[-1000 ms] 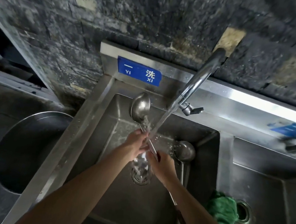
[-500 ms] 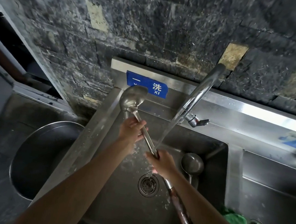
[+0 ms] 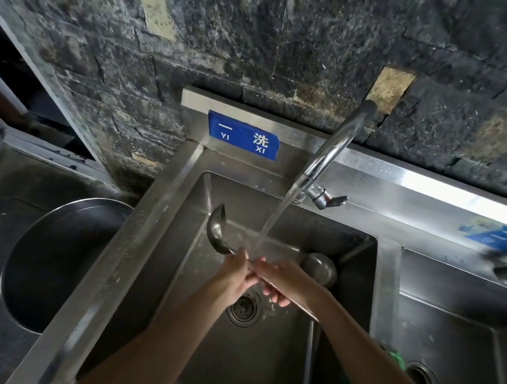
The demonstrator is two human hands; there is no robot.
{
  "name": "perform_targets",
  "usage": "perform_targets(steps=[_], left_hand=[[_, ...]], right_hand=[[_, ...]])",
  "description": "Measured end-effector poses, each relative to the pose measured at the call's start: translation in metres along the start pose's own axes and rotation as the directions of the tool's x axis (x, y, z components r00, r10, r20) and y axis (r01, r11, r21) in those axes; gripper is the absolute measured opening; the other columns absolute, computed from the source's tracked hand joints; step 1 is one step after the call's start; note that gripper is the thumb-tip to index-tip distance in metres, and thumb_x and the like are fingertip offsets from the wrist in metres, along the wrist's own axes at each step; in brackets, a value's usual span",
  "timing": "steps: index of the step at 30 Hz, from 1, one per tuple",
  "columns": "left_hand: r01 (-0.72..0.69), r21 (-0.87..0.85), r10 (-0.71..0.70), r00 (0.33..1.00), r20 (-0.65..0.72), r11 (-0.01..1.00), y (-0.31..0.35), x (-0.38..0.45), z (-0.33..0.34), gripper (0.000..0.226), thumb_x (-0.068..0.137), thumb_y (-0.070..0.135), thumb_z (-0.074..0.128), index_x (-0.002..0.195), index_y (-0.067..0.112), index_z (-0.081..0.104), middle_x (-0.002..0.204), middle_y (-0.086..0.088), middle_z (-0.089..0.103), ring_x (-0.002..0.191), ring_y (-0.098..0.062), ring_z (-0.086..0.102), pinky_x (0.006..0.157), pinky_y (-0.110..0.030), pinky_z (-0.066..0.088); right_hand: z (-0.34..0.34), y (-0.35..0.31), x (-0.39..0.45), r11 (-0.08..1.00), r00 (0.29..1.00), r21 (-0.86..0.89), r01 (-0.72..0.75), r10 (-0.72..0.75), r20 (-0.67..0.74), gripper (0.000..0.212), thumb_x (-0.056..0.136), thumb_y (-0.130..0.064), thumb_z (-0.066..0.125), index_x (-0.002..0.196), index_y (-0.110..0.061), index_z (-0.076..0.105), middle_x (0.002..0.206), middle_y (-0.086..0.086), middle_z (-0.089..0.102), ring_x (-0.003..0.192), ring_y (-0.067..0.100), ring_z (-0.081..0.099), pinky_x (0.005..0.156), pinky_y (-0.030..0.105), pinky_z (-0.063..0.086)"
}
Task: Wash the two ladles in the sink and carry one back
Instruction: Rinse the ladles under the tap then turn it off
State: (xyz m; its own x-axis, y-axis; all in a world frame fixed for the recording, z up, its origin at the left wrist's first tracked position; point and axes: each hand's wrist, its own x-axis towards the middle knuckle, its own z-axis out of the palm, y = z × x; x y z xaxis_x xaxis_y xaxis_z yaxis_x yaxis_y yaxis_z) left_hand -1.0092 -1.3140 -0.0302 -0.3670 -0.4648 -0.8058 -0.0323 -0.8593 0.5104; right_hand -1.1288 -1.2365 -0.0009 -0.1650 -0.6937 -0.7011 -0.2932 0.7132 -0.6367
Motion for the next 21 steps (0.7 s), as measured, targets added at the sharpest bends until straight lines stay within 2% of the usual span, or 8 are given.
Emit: perform_targets(steps=[4, 7, 9, 10, 12, 14, 17, 21], left_hand=[[0.107, 0.101, -0.116, 0.990, 0.087, 0.989, -0.013, 0.002, -0.003, 0.035, 0.101, 0.022, 0.031, 0.105, 0.002, 0.060, 0.119, -0.019, 0.069, 0.108, -0.027, 0.066, 0.099, -0.043, 0.050], [0.117, 0.500, -0.176, 0.982, 0.073, 0.858, -0.007, -0.006, -0.003, 0.039, 0.101, 0.025, 0.029, 0.110, 0.008, 0.064, 0.119, -0.006, 0.068, 0.116, -0.022, 0.062, 0.089, -0.040, 0.054], [-0.070, 0.822, -0.006, 0.996, 0.089, 0.565, -0.009, -0.006, -0.006, 0.042, 0.098, 0.027, 0.033, 0.105, 0.006, 0.069, 0.108, -0.008, 0.072, 0.104, -0.026, 0.068, 0.077, -0.037, 0.056], [-0.207, 0.928, 0.185, 0.971, 0.154, 0.311, -0.011, -0.004, -0.010, 0.039, 0.095, 0.027, 0.038, 0.096, 0.007, 0.070, 0.097, -0.008, 0.074, 0.095, -0.026, 0.070, 0.075, -0.037, 0.057], [-0.320, 0.921, 0.446, 0.807, 0.387, -0.222, -0.017, -0.005, -0.016, 0.026, 0.092, 0.026, 0.046, 0.091, 0.011, 0.067, 0.090, -0.006, 0.071, 0.091, -0.023, 0.067, 0.076, -0.037, 0.057], [-0.386, 0.751, 0.438, 0.633, 0.638, -0.536, -0.024, -0.002, -0.018, 0.022, 0.089, 0.023, 0.054, 0.104, 0.010, 0.064, 0.105, -0.005, 0.067, 0.103, -0.021, 0.060, 0.091, -0.036, 0.052], [-0.373, 0.577, 0.237, 0.652, 0.720, -0.727, -0.032, 0.007, -0.021, 0.044, 0.086, 0.027, 0.063, 0.125, 0.008, 0.055, 0.122, -0.004, 0.059, 0.115, -0.023, 0.054, 0.114, -0.042, 0.031], [-0.314, 0.546, 0.131, 0.767, 0.628, -0.777, -0.042, 0.031, -0.039, 0.067, 0.085, 0.030, 0.067, 0.145, 0.013, 0.042, 0.149, -0.004, 0.045, 0.141, -0.025, 0.037, 0.122, -0.053, 0.010]], right_hand=[[0.009, 0.017, 0.002, 0.997, 0.989, -0.065, -0.032, 0.023, -0.144, 0.040, 0.105, -0.043, 0.045, 0.092, -0.013, 0.070, 0.071, 0.003, 0.067, 0.043, 0.007, 0.053, 0.041, 0.021, 0.041], [0.011, 0.030, -0.002, 0.968, 0.959, -0.251, -0.019, -0.054, -0.279, 0.034, 0.102, -0.036, 0.051, 0.093, -0.013, 0.075, 0.079, 0.009, 0.075, 0.066, 0.019, 0.070, 0.064, 0.035, 0.057], [0.012, 0.036, -0.008, 0.933, 0.942, -0.355, -0.054, -0.070, -0.328, 0.036, 0.102, -0.041, 0.048, 0.092, -0.017, 0.074, 0.087, 0.010, 0.075, 0.083, 0.028, 0.072, 0.074, 0.041, 0.057], [0.012, 0.037, -0.011, 0.921, 0.933, -0.380, -0.082, -0.063, -0.354, 0.037, 0.102, -0.044, 0.047, 0.094, -0.019, 0.073, 0.089, 0.009, 0.075, 0.084, 0.029, 0.071, 0.074, 0.040, 0.056], [0.013, 0.039, -0.019, 0.901, 0.921, -0.417, -0.121, -0.055, -0.386, 0.037, 0.102, -0.047, 0.046, 0.097, -0.022, 0.072, 0.090, 0.006, 0.073, 0.081, 0.026, 0.069, 0.072, 0.038, 0.054], [0.014, 0.043, -0.027, 0.879, 0.917, -0.456, -0.138, -0.061, -0.395, 0.038, 0.102, -0.048, 0.046, 0.096, -0.021, 0.072, 0.088, 0.005, 0.073, 0.081, 0.026, 0.070, 0.072, 0.039, 0.056], [0.012, 0.047, -0.038, 0.843, 0.911, -0.512, -0.165, -0.069, -0.407, 0.036, 0.103, -0.042, 0.045, 0.097, -0.019, 0.072, 0.093, 0.007, 0.072, 0.088, 0.031, 0.070, 0.068, 0.035, 0.048], [0.005, 0.050, -0.053, 0.799, 0.916, -0.583, -0.151, -0.108, -0.386, 0.036, 0.104, -0.043, 0.043, 0.100, -0.020, 0.071, 0.095, 0.007, 0.072, 0.090, 0.031, 0.071, 0.069, 0.035, 0.048]])
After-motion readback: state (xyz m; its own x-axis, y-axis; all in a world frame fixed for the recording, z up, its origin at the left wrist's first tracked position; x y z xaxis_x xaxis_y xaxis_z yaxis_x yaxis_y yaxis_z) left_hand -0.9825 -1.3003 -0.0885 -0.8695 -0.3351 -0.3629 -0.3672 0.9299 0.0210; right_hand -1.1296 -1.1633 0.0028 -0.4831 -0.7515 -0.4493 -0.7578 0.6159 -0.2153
